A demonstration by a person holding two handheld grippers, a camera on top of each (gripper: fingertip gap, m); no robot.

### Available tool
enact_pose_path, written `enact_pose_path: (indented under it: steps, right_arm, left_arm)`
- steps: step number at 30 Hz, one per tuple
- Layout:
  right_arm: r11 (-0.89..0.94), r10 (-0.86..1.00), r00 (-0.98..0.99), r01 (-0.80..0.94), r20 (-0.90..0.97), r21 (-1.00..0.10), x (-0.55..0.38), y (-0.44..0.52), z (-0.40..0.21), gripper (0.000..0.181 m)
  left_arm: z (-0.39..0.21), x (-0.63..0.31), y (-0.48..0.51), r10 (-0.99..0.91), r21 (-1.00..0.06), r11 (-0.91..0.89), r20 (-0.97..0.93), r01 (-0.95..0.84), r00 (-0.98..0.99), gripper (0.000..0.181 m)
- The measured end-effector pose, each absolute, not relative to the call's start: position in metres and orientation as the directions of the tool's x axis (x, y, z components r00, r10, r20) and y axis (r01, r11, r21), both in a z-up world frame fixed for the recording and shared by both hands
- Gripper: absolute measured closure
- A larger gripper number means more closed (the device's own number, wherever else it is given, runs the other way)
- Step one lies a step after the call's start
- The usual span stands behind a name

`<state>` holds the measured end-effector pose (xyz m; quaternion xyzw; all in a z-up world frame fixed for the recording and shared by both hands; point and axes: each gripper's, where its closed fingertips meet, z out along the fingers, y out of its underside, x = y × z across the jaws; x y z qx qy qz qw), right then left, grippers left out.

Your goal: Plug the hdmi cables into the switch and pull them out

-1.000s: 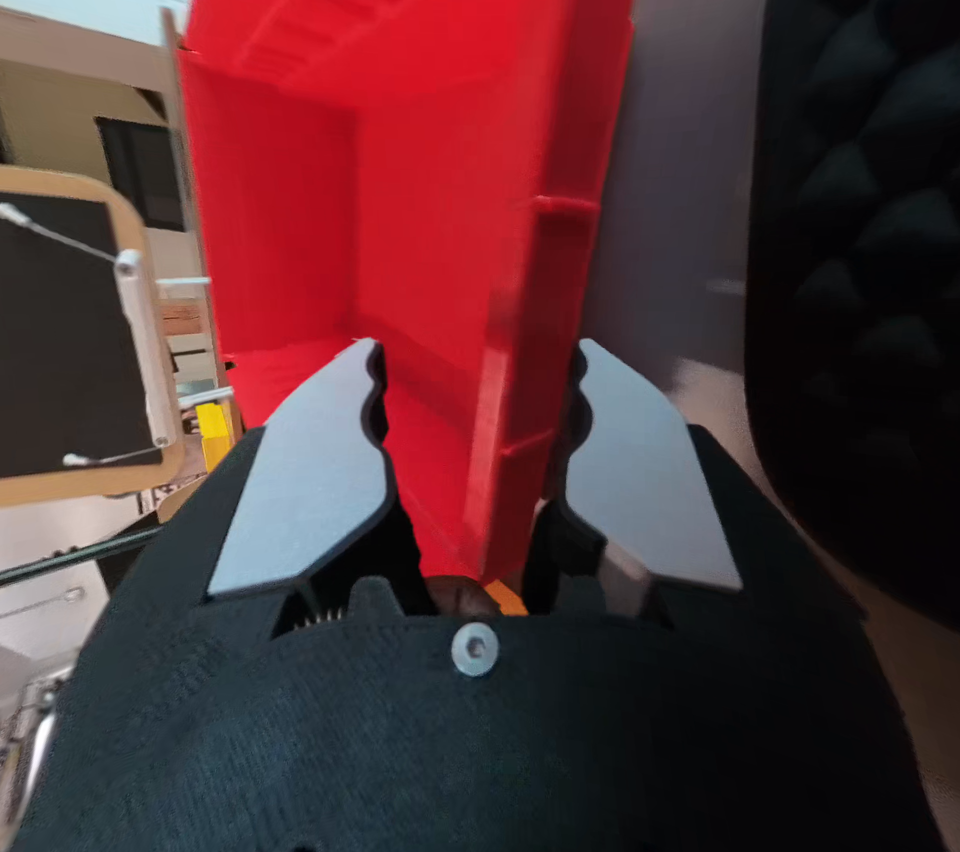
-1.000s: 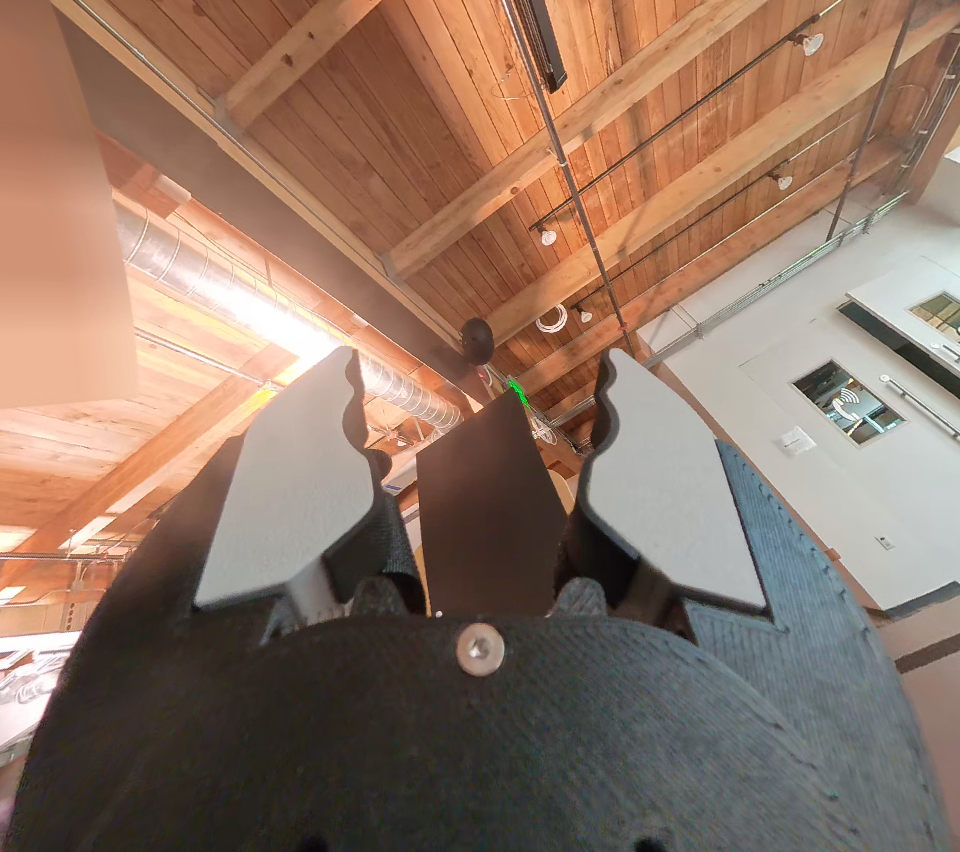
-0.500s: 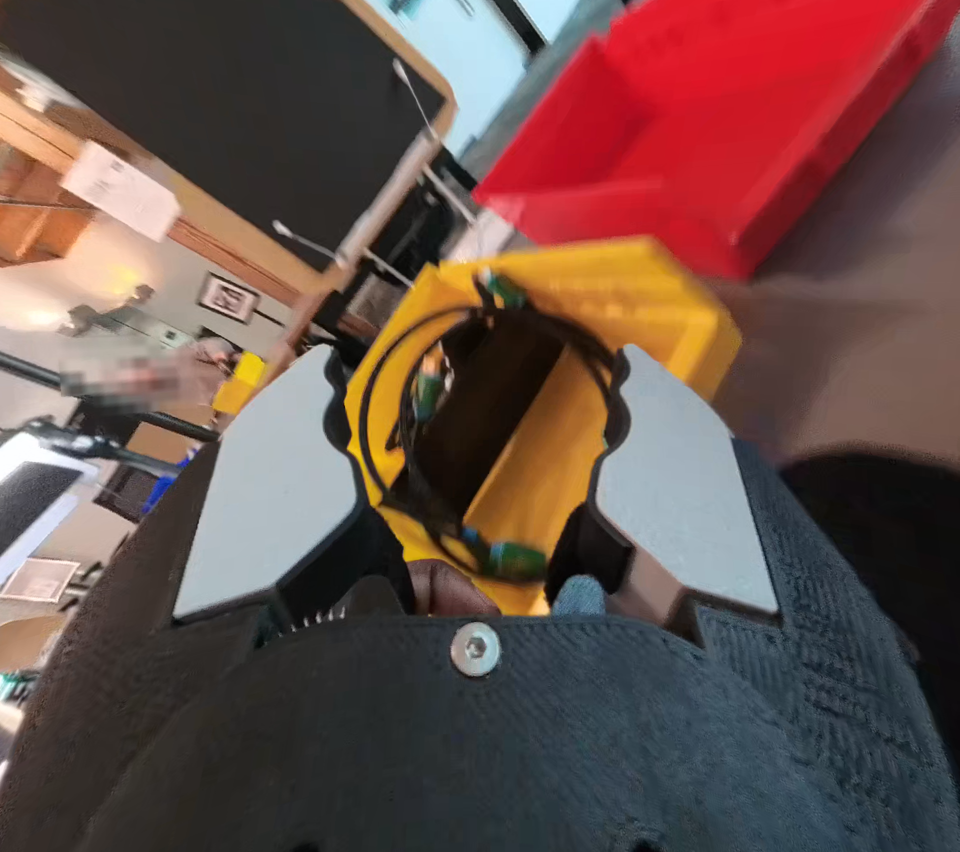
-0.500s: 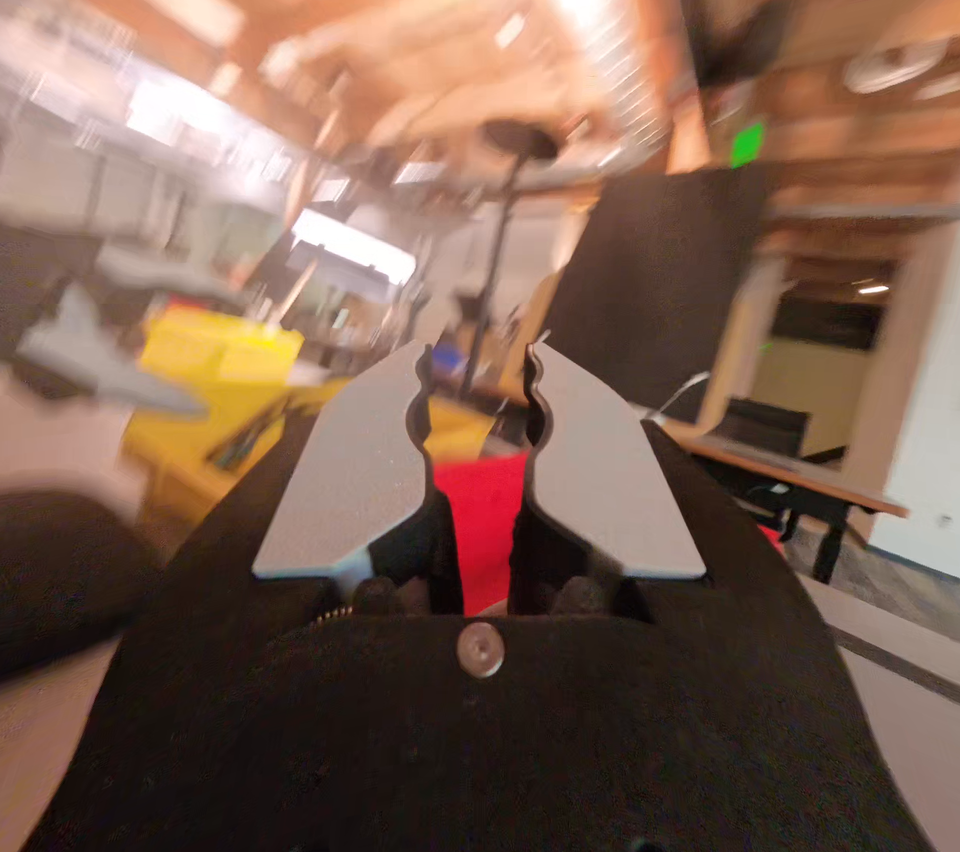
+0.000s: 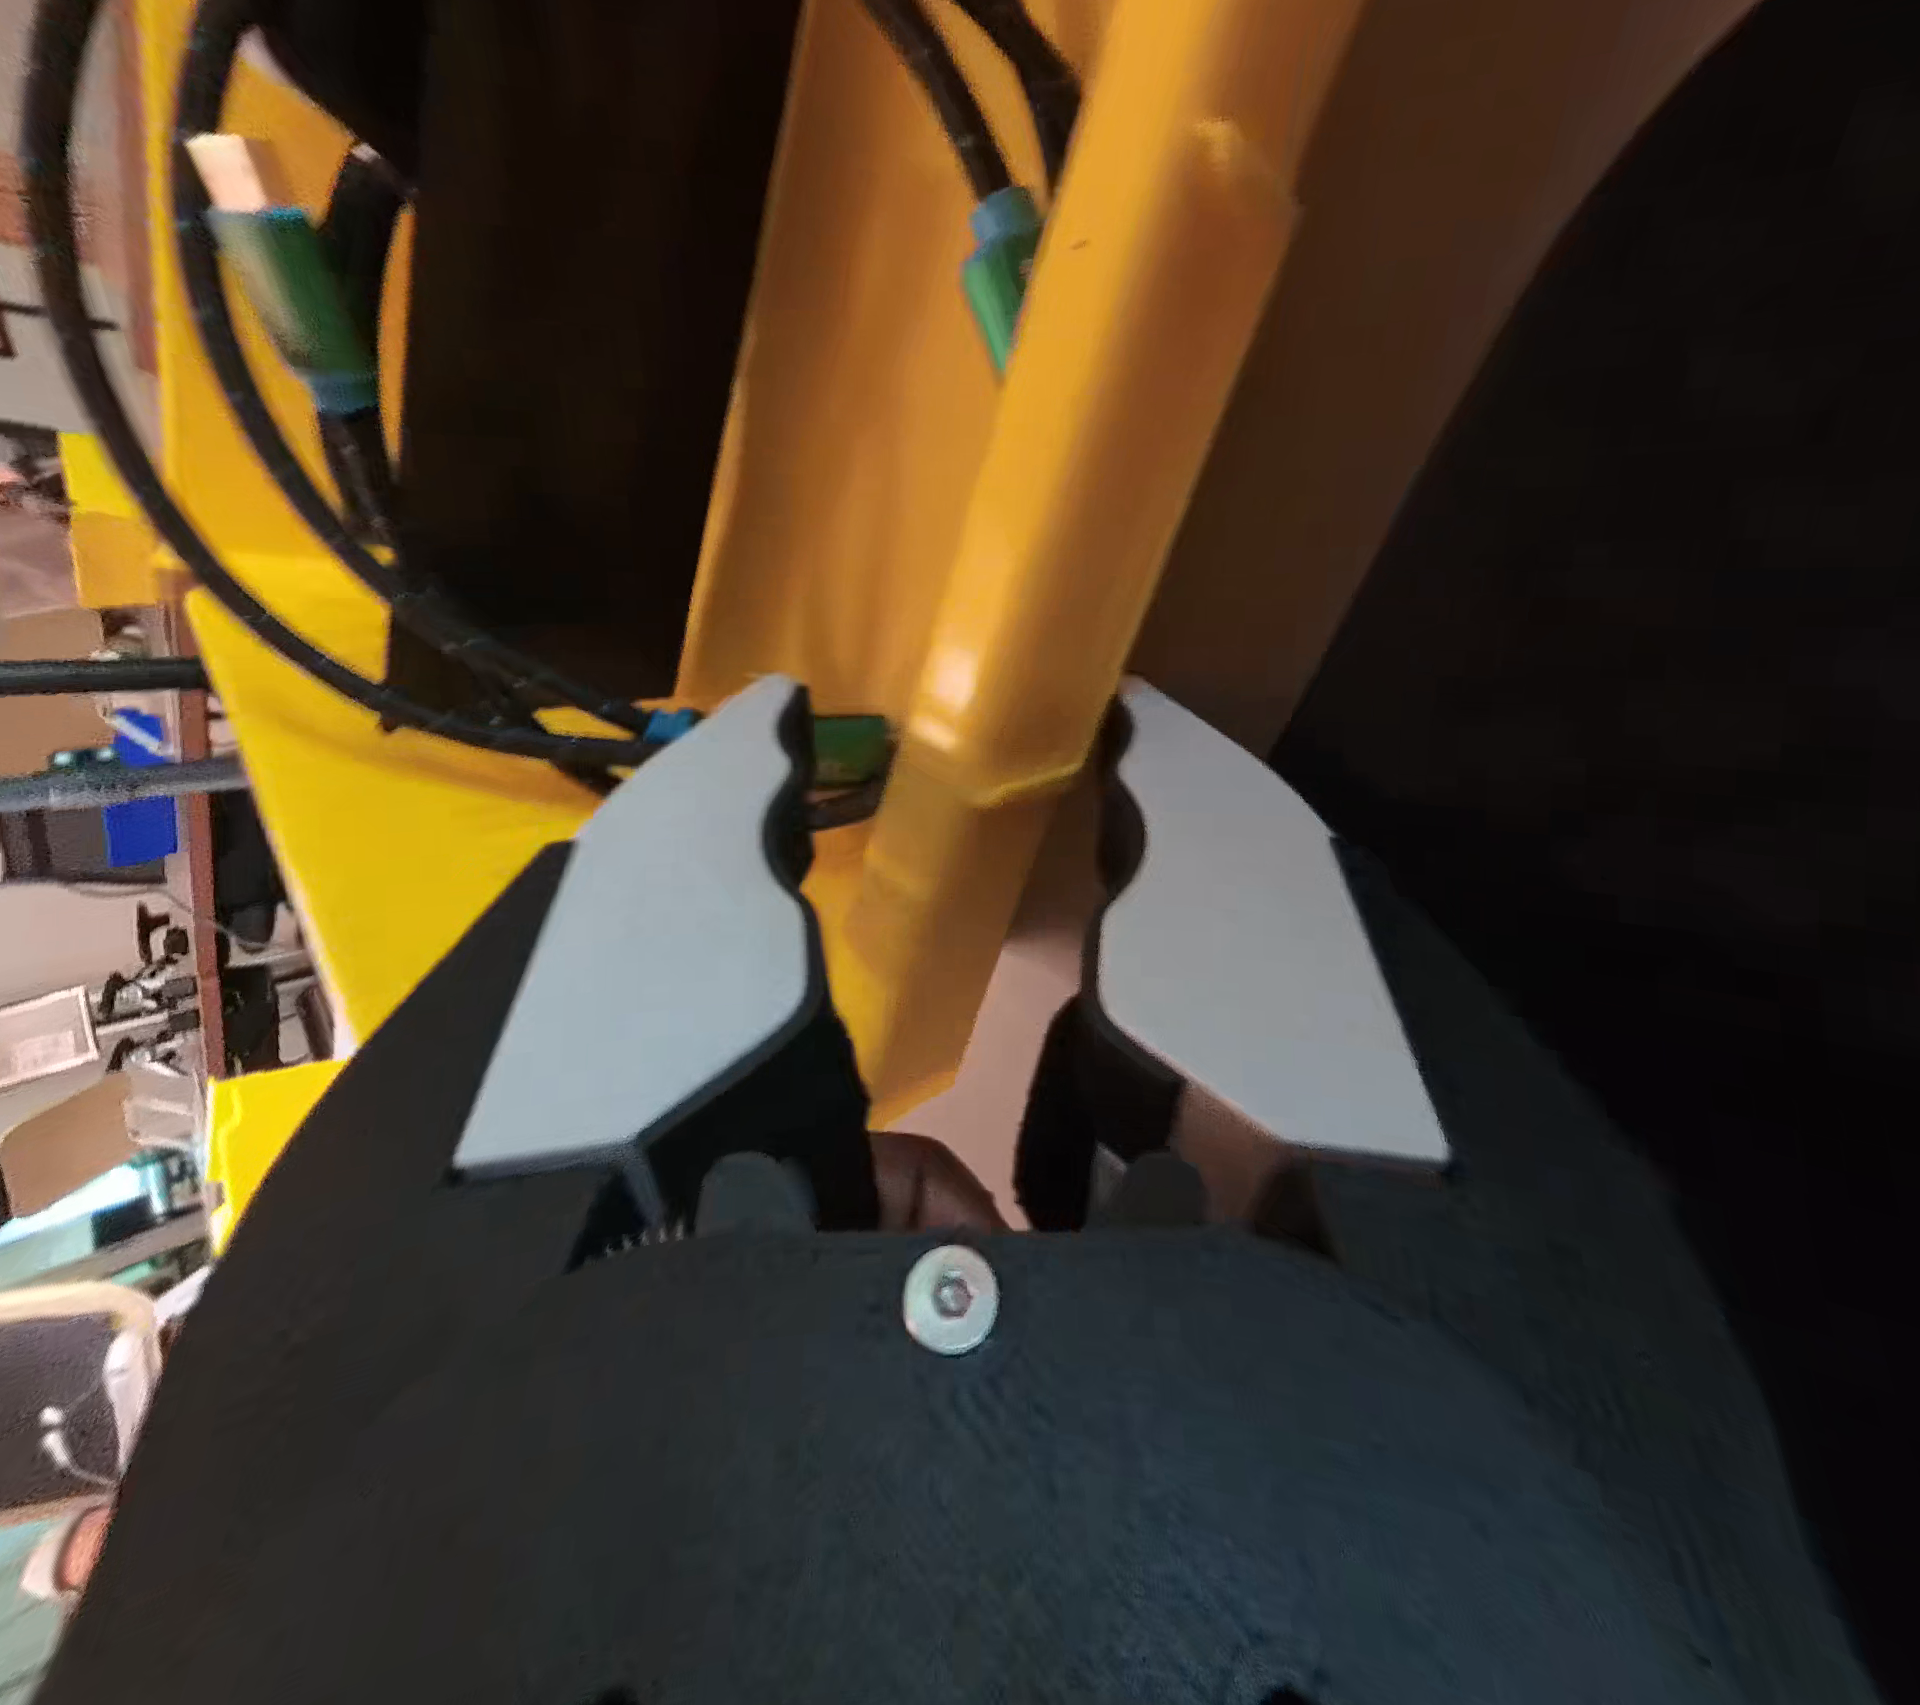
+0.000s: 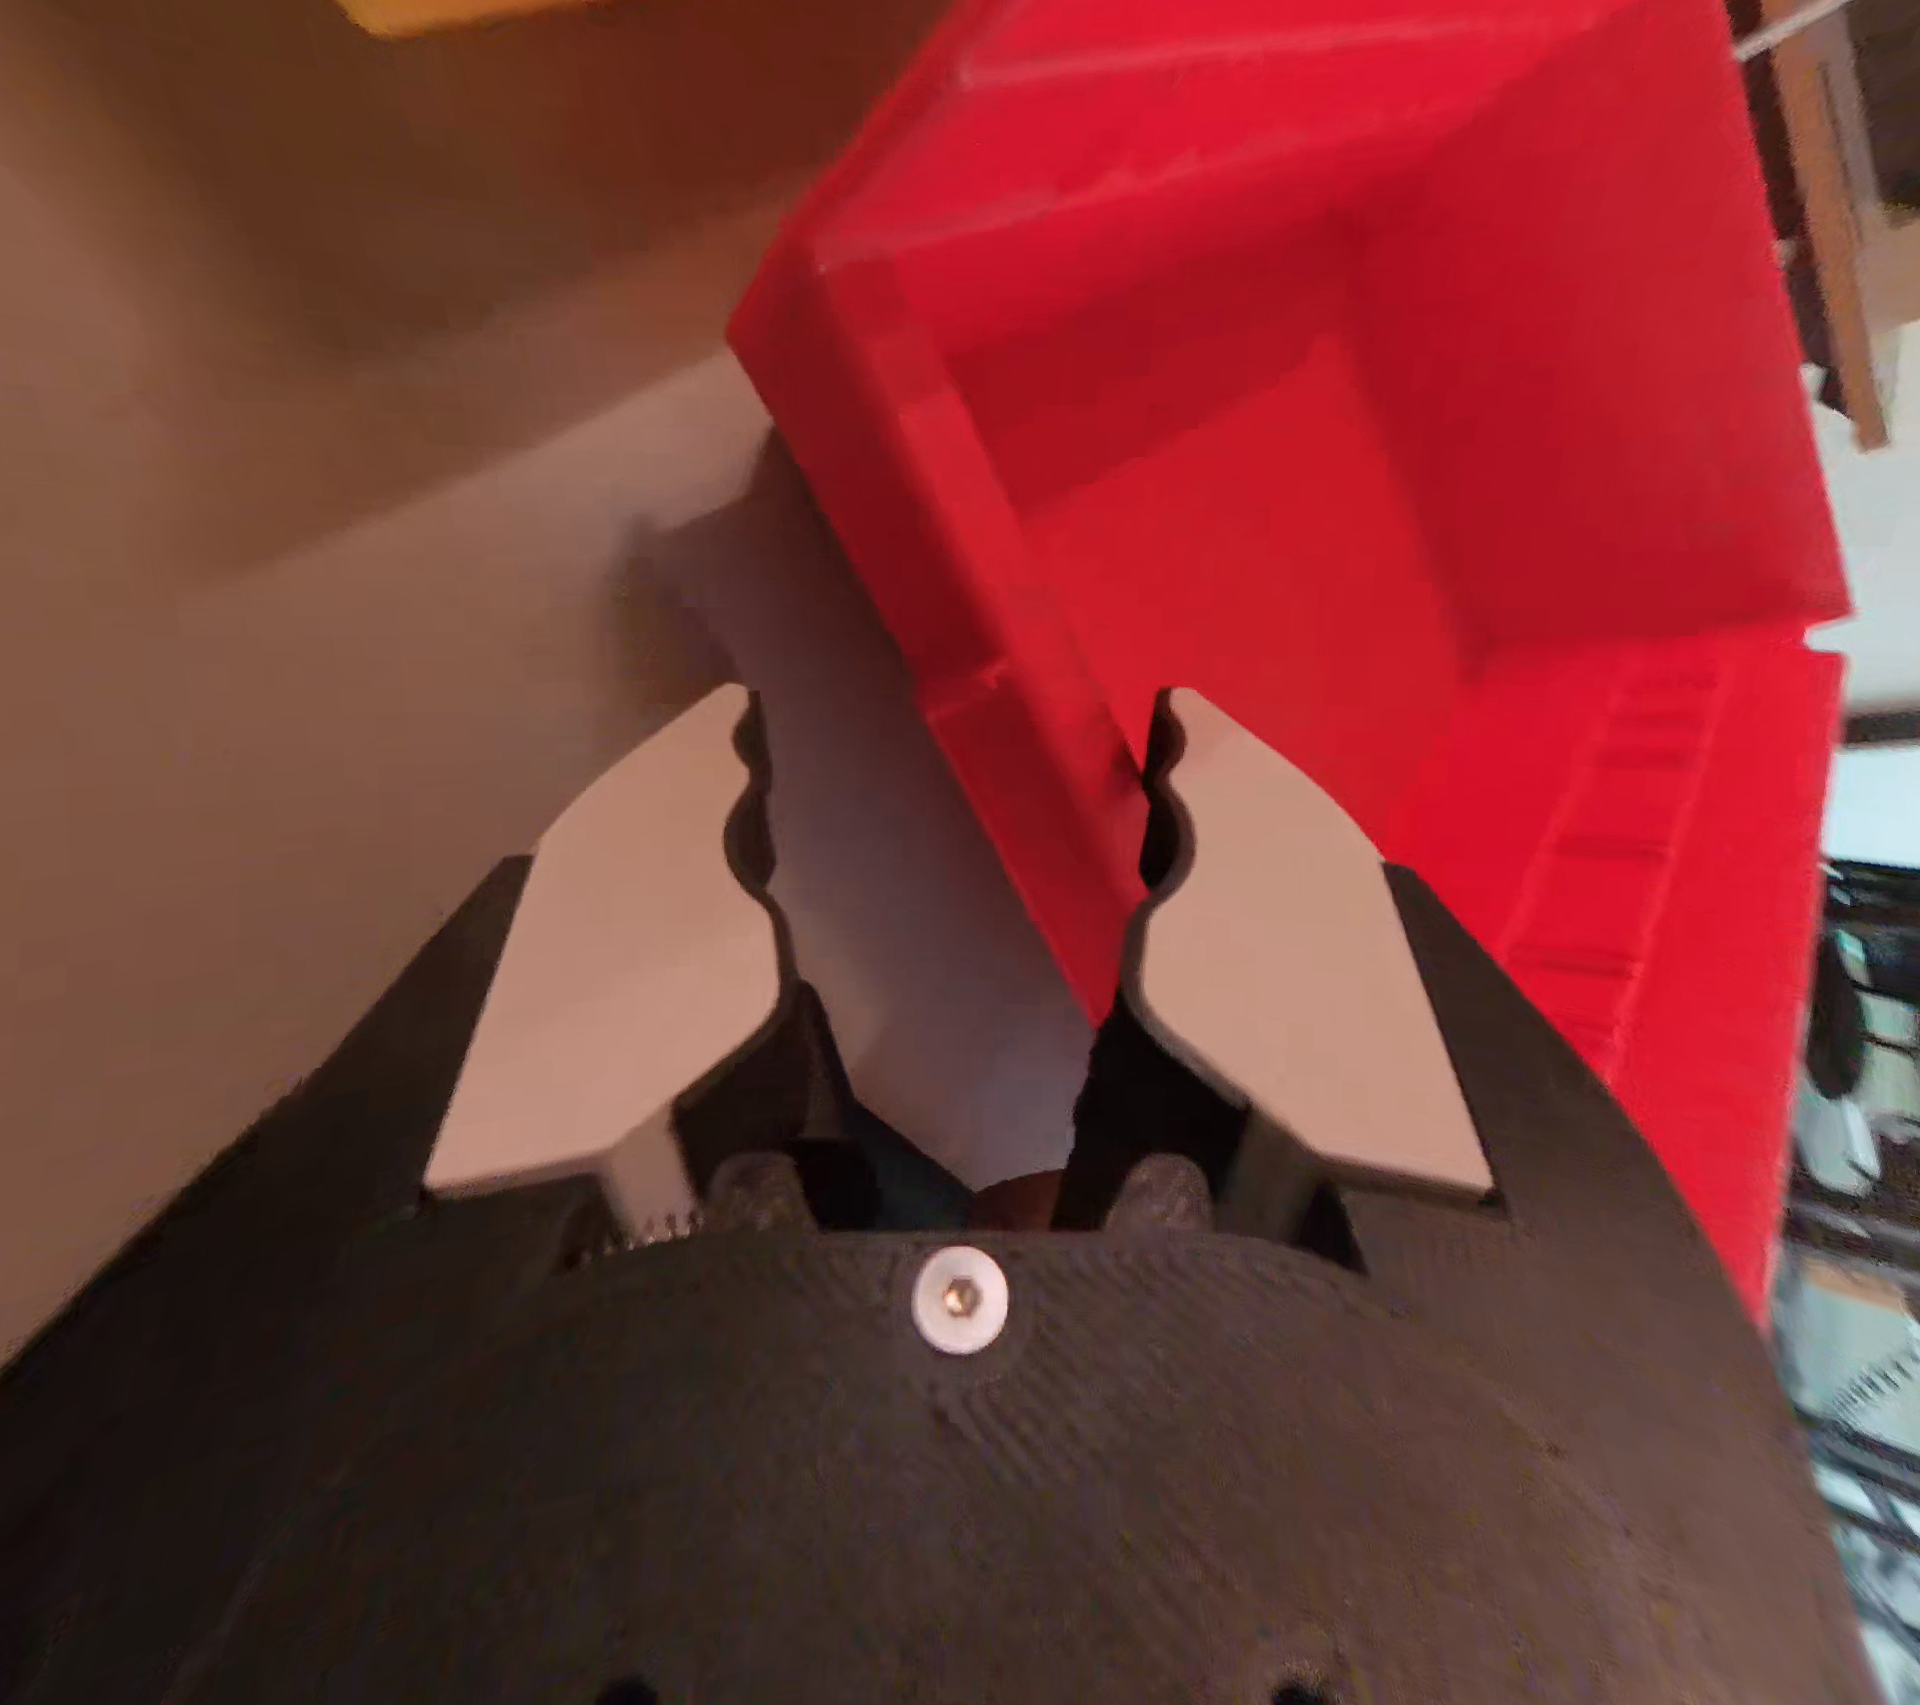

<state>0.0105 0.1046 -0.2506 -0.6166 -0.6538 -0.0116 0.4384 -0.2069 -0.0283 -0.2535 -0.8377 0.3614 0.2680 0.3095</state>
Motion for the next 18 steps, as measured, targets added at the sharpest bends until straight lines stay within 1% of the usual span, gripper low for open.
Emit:
enact_pose_path:
  steps: [1, 3, 4, 9, 13, 18]
  right_arm:
    - [0.234, 0.772, 0.158, 0.830, 0.616, -0.506, 0.015, 0.111, -0.251, 0.116]
    - [0.244, 0.715, 0.169, 0.849, 0.678, -0.469, 0.022, 0.120, -0.250, 0.125]
    - [0.257, 0.680, 0.170, 0.856, 0.713, -0.449, 0.024, 0.124, -0.247, 0.134]
    - [0.248, 0.683, 0.143, 0.877, 0.717, -0.411, 0.034, 0.129, -0.248, 0.135]
    - [0.232, 0.691, 0.153, 0.879, 0.706, -0.418, 0.052, 0.136, -0.249, 0.135]
    - [0.175, 0.697, 0.158, 0.908, 0.699, -0.380, 0.084, 0.149, -0.250, 0.135]
  left_arm:
    - [-0.257, -0.204, -0.028, -0.456, -0.305, -0.549, -0.671, -0.778, 0.585, 0.144]
    - [-0.257, -0.203, -0.027, -0.458, -0.295, -0.554, -0.672, -0.778, 0.582, 0.145]
    - [-0.258, -0.202, -0.027, -0.458, -0.300, -0.557, -0.667, -0.775, 0.588, 0.146]
    - [-0.257, -0.206, -0.028, -0.431, -0.331, -0.575, -0.655, -0.748, 0.621, 0.145]
    - [-0.257, -0.213, -0.029, -0.395, -0.369, -0.592, -0.643, -0.717, 0.656, 0.144]
    - [-0.258, -0.226, -0.036, -0.371, -0.354, -0.627, -0.647, -0.694, 0.666, 0.144]
